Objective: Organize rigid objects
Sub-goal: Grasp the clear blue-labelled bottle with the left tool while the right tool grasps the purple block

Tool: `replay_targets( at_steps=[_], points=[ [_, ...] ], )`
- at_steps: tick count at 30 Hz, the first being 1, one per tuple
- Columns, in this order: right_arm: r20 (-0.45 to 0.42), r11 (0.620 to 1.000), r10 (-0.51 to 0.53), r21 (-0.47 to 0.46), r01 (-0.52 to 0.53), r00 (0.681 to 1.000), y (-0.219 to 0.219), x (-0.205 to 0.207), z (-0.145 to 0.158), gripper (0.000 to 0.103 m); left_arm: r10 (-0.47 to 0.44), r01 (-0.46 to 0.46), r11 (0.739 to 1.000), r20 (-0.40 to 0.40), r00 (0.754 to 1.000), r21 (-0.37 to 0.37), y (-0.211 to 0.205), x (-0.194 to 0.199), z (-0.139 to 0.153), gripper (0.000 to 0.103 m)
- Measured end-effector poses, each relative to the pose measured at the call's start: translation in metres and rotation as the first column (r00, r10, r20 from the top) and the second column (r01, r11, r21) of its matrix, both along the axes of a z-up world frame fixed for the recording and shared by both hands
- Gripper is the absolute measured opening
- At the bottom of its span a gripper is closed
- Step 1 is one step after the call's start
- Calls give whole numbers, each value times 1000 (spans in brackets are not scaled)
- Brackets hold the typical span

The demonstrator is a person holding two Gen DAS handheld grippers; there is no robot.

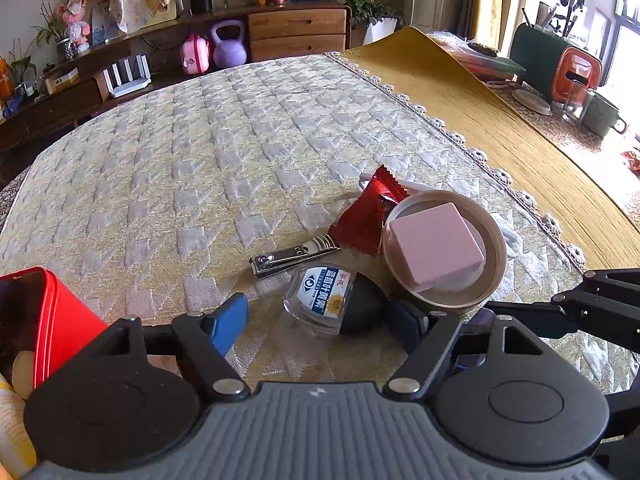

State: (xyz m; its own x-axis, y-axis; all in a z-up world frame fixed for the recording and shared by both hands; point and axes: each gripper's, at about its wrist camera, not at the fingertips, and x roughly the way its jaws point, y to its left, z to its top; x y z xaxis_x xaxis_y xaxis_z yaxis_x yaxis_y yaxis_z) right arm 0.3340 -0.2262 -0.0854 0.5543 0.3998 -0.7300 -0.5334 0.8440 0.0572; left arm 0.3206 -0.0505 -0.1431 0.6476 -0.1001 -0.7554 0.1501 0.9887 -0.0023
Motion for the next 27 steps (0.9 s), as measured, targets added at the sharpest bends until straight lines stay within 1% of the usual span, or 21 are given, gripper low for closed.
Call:
replay_targets(
  at_steps=[1,2,5,13,18,27],
  points=[
    [2,1000,1,-3,-1,1000,0,0,0,36,-5,5,1000,4,1000,-1,0,-1,1,64],
    [2,1000,1,-3,-1,1000,0,0,0,36,-8,8,1000,6,1000,-1,-1,-1,1,61],
    [0,1000,-4,-1,4,1000,-1,-2,1,36,-6,6,1000,10,1000,-1,-1,-2,2,54],
    [-12,1000,-15,5,16,1000,-6,-11,4,36,32,-33,999,-8,999,-25,8,-8,5,54],
    [-15,999,-26,17,26,1000,-12,-21,10,36,55,-56,997,-21,998,-46,15,-20,10,54],
    [-1,999,-19,46,19,1000,-14,-44,37,36,50,-50,996,-2,999,-79,22,-56,37,54]
  ],
)
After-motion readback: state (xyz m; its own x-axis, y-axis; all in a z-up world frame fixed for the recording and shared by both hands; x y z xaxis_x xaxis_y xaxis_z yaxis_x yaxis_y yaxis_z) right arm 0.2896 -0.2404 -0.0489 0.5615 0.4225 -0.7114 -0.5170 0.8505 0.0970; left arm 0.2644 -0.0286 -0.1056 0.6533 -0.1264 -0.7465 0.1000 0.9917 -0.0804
